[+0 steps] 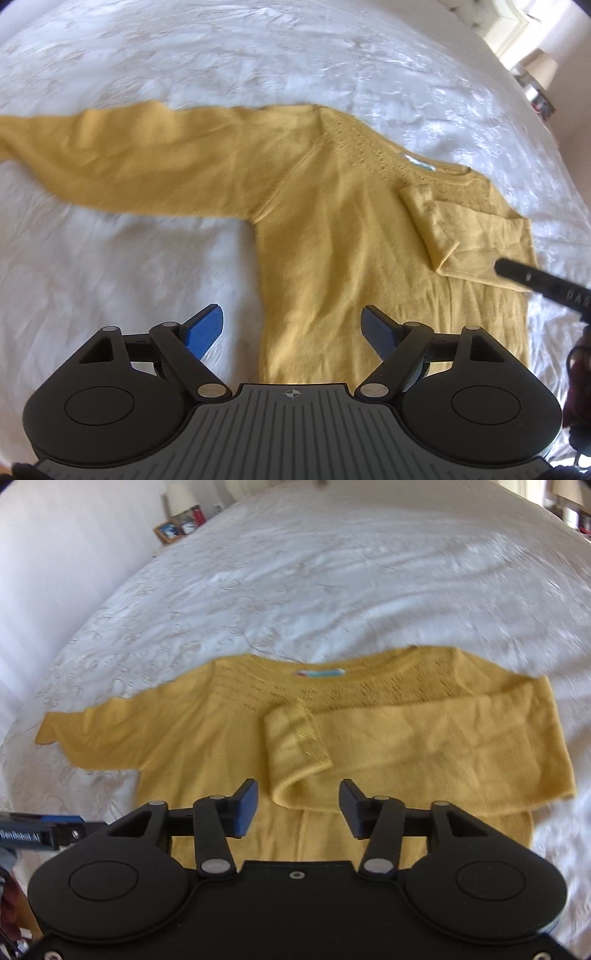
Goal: Fold small clothes
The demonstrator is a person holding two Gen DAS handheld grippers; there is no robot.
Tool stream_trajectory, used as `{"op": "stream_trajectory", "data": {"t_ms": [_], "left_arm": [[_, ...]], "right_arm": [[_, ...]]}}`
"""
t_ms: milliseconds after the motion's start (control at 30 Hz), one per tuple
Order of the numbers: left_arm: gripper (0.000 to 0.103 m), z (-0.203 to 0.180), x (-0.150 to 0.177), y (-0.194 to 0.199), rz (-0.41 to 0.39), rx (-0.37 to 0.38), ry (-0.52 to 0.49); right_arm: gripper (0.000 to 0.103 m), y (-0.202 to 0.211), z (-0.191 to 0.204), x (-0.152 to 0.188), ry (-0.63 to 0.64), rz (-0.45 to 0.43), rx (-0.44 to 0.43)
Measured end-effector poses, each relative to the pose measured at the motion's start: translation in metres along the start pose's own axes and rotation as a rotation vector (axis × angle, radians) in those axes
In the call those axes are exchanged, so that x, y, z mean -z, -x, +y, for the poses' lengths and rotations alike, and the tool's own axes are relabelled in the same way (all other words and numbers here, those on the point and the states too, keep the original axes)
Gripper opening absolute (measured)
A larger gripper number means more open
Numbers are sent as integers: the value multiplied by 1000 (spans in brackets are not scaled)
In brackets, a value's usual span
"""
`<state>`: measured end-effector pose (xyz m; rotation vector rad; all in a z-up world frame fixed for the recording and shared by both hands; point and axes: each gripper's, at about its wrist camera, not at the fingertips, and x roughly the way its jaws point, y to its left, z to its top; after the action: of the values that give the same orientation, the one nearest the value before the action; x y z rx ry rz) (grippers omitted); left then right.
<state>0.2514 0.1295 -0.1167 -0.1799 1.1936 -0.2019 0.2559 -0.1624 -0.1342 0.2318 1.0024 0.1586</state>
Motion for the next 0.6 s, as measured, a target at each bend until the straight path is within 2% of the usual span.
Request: {"op": "stream_trajectory", "data": {"t_ms": [67,200,400,467,600], "left_arm": [[81,-4,-8,-4,-4,18,-28],[81,-12,-19,0,-37,50,-54],[82,3,-20,10,-61,38,-18],[82,12,-19,11,-54,19,-9],[82,27,-20,11,-44,1,19]], "right_arm": [[58,-10,-3,-6,-3,18,22],[58,-37,-11,-20,-56,36,-2],[58,-78,15,-23,-13,111,-5],[58,-83,31,-20,21,112,-35],[58,-70,68,-8,175,74,-175]]}}
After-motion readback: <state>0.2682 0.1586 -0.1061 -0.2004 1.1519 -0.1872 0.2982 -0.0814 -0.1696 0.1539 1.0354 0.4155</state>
